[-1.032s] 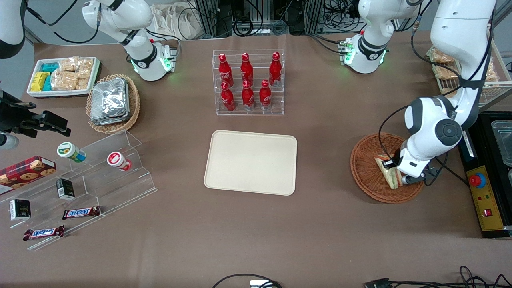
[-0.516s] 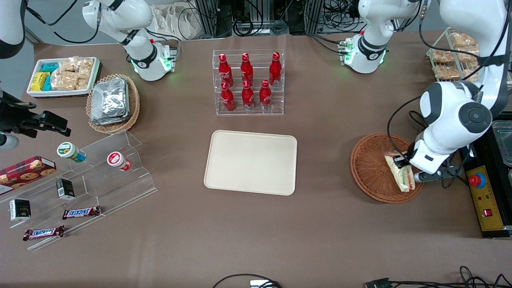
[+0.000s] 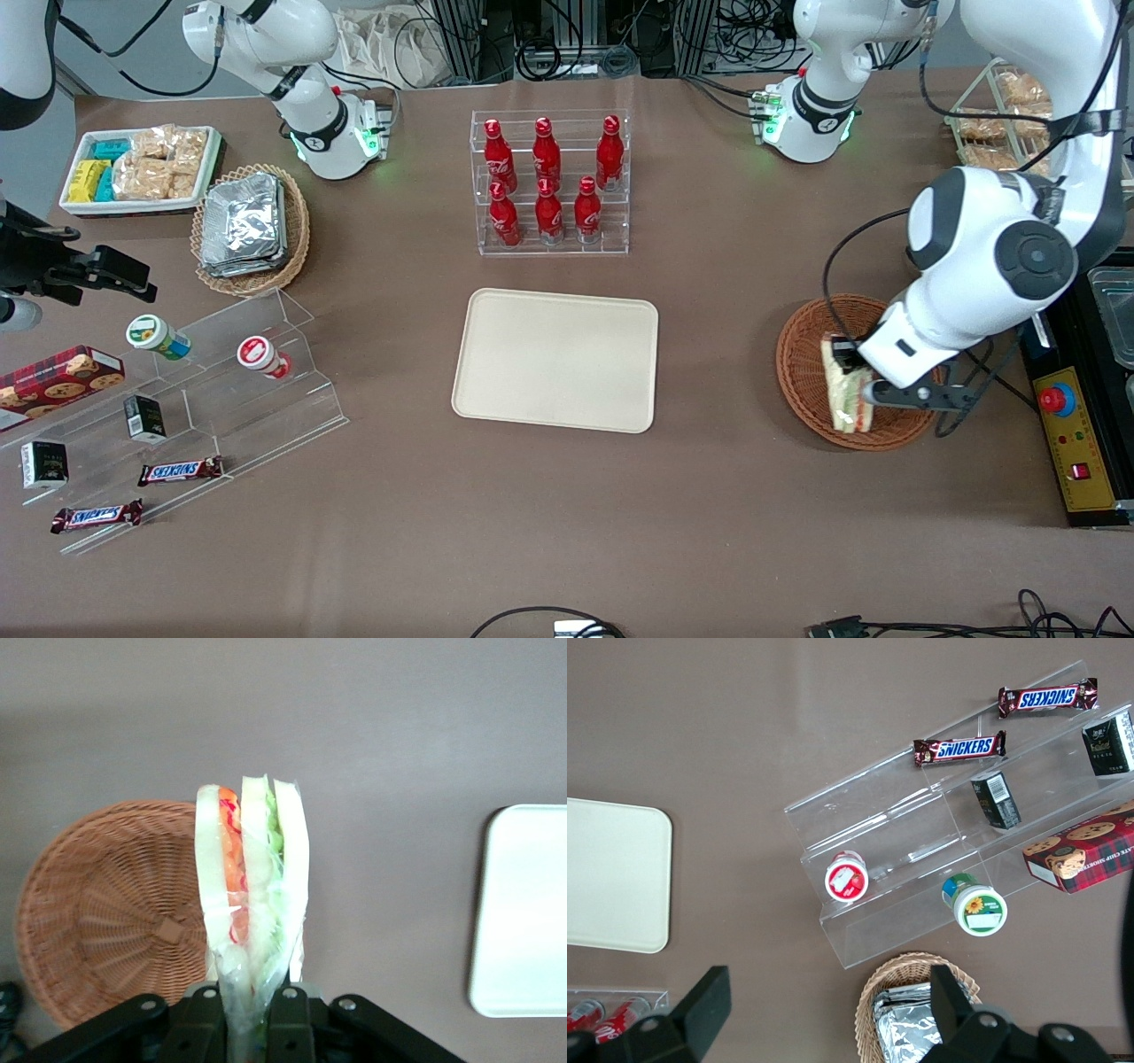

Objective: Place sandwich from basket to tray
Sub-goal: 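Lift the sandwich out of the basket with the left gripper, then carry the sandwich over the cream tray and lower it onto it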

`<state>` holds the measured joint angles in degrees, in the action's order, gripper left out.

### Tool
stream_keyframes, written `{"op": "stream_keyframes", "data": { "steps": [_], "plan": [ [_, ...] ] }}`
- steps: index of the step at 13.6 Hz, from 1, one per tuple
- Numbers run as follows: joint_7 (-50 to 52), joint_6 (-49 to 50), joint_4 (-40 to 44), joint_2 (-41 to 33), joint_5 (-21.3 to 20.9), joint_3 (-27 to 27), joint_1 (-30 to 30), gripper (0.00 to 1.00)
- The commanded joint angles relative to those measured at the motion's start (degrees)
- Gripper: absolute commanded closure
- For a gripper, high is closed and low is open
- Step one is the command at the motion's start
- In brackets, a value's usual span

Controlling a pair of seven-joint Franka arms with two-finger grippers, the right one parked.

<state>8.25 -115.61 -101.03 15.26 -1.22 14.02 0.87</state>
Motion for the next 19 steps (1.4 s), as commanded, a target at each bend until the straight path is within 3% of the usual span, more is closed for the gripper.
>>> {"op": "stream_keyframes", "data": {
  "steps": [1, 6, 10, 17, 19],
  "plan": [
    [5.79, 1.53, 3.99, 3.63, 0.08, 1.01, -2.88, 1.00],
    [15.19, 1.36, 9.71, 9.52, -0.72, 0.92, -11.14, 1.00],
    [22.05, 1.00, 14.36, 16.63, -5.63, 0.92, -17.82, 1.00],
    [21.72, -5.23, 18.93, 26.30, -5.55, 0.92, -21.97, 1.00],
    [21.81, -5.24, 21.13, 28.33, -8.17, 0.92, -23.46, 1.00]
  ]
}}
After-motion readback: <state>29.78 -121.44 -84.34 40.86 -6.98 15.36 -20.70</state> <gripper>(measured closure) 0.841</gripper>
